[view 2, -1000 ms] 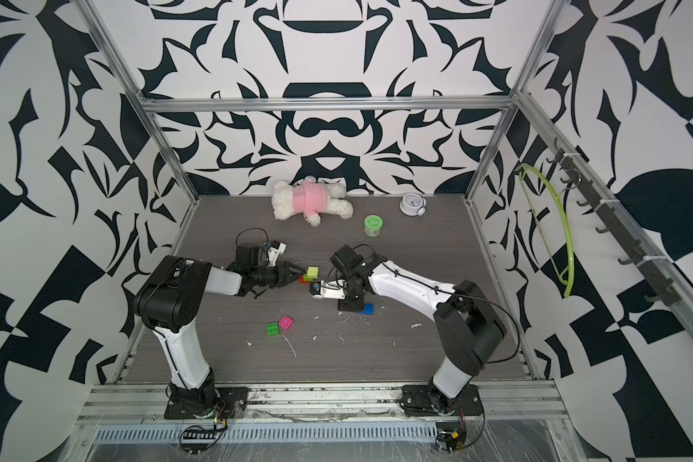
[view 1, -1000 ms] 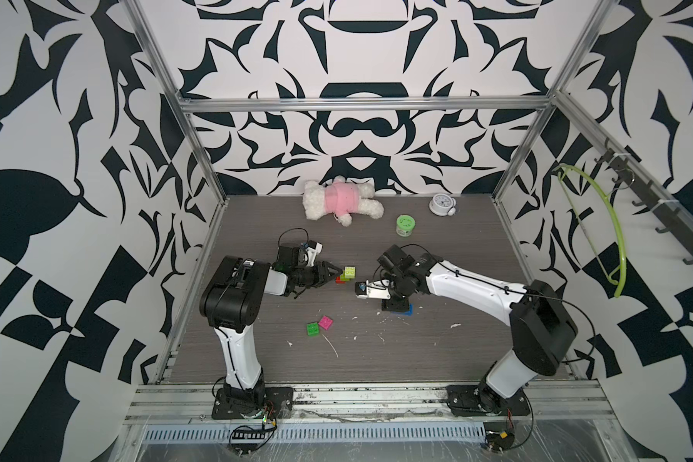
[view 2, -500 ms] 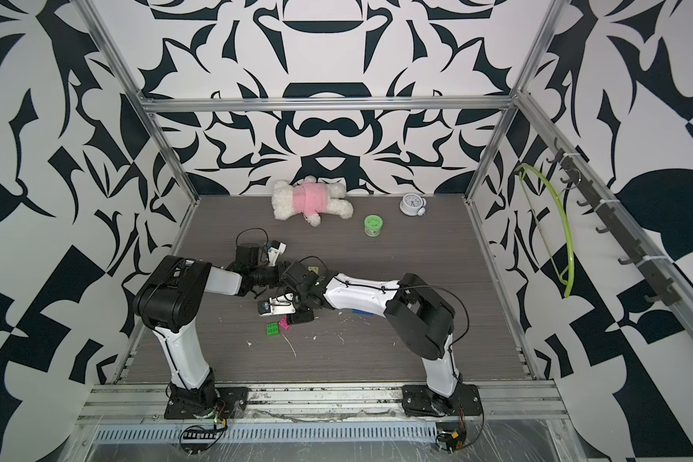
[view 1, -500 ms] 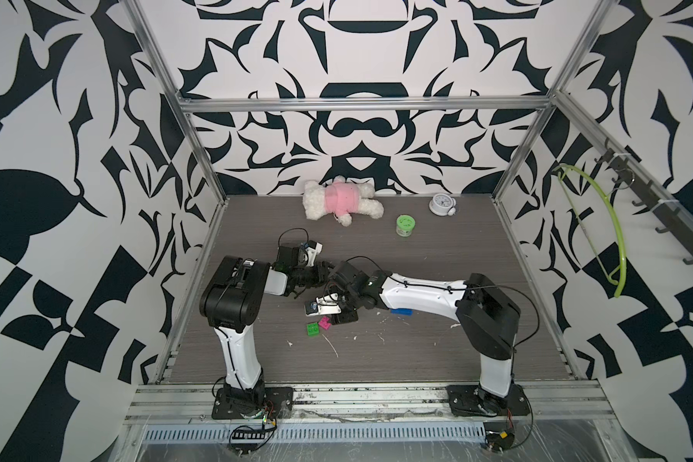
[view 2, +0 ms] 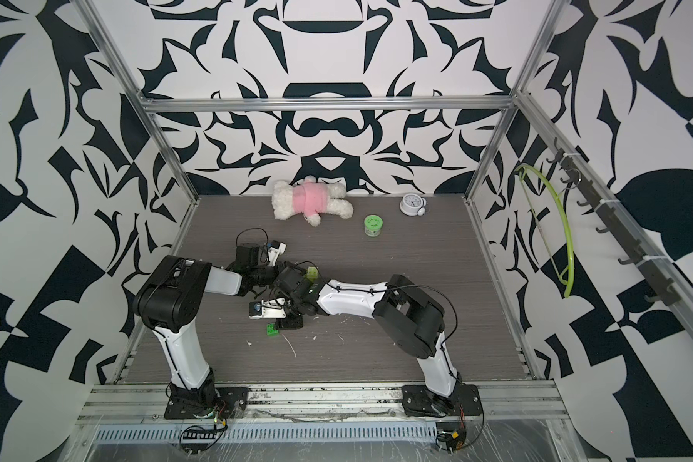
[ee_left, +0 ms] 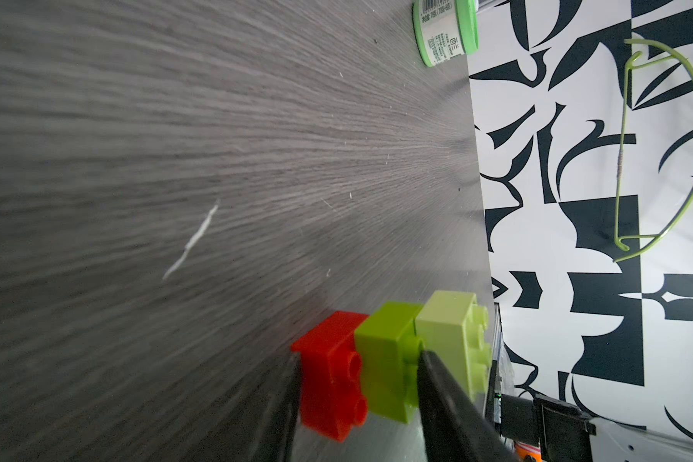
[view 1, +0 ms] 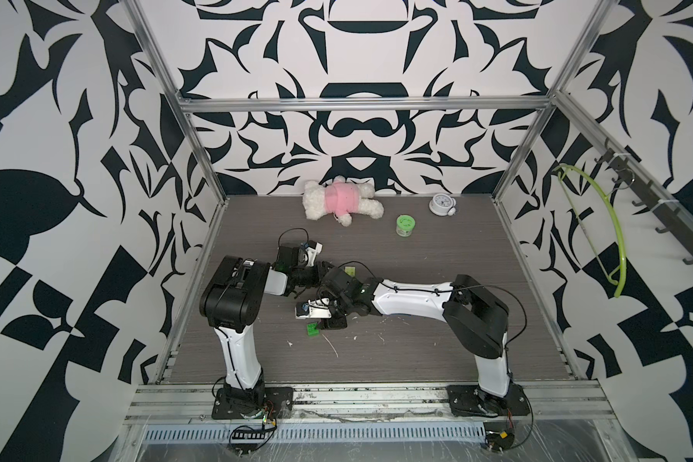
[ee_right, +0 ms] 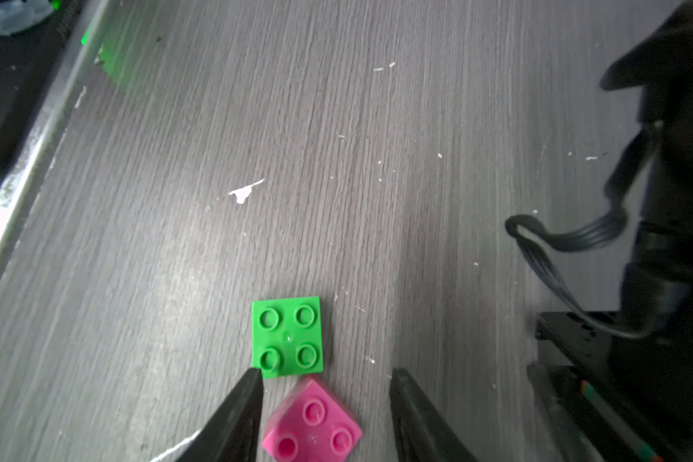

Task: Assemble the letter y with lego
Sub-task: Pick up the lego brick from the center of the board.

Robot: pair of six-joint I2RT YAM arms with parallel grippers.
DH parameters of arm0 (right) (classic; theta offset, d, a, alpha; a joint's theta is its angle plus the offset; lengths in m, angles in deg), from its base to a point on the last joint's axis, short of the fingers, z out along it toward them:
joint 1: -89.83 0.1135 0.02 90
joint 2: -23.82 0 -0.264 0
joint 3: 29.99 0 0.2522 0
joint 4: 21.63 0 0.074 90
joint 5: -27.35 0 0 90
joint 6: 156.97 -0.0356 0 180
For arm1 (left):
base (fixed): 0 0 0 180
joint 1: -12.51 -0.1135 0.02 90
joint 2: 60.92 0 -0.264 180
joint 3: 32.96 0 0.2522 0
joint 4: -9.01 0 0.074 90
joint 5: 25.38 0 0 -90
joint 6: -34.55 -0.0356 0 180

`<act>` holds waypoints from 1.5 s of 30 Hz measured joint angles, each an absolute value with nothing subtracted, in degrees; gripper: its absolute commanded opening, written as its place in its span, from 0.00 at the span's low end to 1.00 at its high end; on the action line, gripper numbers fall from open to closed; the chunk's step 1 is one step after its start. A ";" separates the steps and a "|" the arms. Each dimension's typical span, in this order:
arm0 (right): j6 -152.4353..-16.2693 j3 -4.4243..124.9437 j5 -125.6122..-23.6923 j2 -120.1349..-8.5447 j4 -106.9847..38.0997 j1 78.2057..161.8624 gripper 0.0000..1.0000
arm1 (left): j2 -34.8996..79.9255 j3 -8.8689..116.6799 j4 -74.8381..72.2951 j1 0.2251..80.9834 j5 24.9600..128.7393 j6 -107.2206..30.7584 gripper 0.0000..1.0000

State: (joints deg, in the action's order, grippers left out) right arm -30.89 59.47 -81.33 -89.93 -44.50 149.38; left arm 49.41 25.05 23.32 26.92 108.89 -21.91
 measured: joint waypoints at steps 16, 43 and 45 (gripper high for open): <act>-33.84 60.69 -83.01 -94.17 -44.10 150.32 0.48 | 49.41 25.05 23.30 26.92 108.91 -21.91 0.51; -33.58 43.93 -77.59 -69.82 -48.15 145.84 0.32 | 49.41 25.05 23.26 26.92 108.89 -21.91 0.51; -33.80 40.04 -75.56 -66.21 -50.20 144.27 0.32 | 49.41 25.05 23.26 26.92 108.91 -21.91 0.51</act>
